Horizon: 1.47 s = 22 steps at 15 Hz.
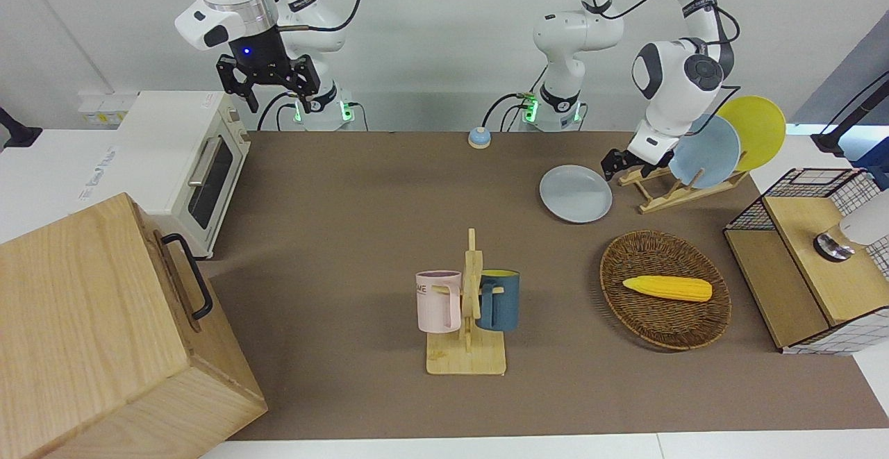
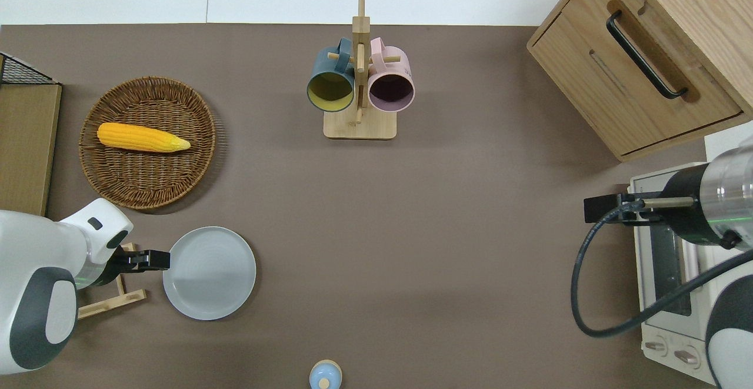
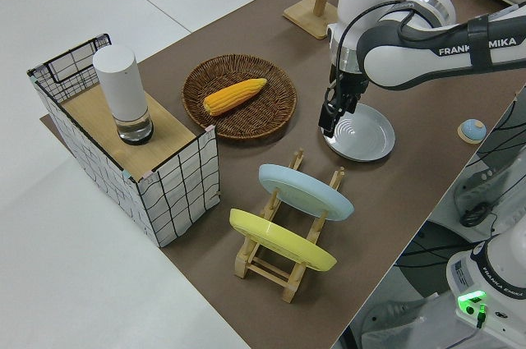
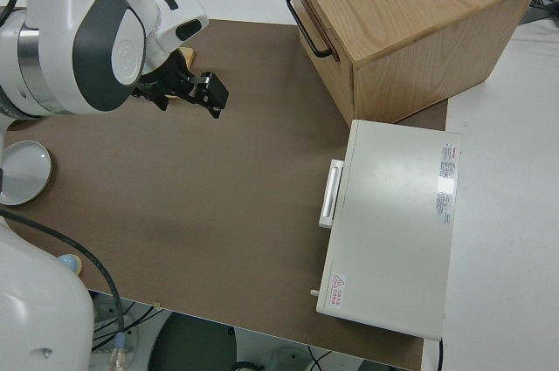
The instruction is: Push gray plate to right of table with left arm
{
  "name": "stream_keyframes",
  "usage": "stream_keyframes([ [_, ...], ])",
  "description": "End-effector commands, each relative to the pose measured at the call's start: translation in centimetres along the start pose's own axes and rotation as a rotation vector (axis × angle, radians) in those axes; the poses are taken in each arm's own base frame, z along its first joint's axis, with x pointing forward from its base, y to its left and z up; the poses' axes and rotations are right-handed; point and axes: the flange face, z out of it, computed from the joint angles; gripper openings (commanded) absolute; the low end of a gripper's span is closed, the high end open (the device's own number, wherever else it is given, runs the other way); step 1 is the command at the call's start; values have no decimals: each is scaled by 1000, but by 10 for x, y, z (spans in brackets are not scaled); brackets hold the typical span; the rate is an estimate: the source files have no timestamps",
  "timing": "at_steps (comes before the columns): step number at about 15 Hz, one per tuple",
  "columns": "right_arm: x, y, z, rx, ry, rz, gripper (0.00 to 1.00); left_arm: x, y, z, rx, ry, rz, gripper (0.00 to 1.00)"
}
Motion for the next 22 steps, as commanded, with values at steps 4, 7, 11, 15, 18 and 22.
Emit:
stream_keyframes([
  [4,-8,1,0,9,-4,21,996,-23,-13,47,6,33,-29,985],
  [7,-8,1,0,9,-4,21,996,-26,-12,56,-5,15,-39,983],
  [11,-8,1,0,9,-4,21,996,-30,-11,69,-20,26,-51,968],
  [15,-8,1,0,9,-4,21,996,-29,-10,77,-21,25,-51,910],
  [18,-8,1,0,9,-4,21,996,-29,-8,84,-20,25,-46,814],
  [22,-8,1,0,9,-4,21,996,-29,-5,87,-20,20,-66,628],
])
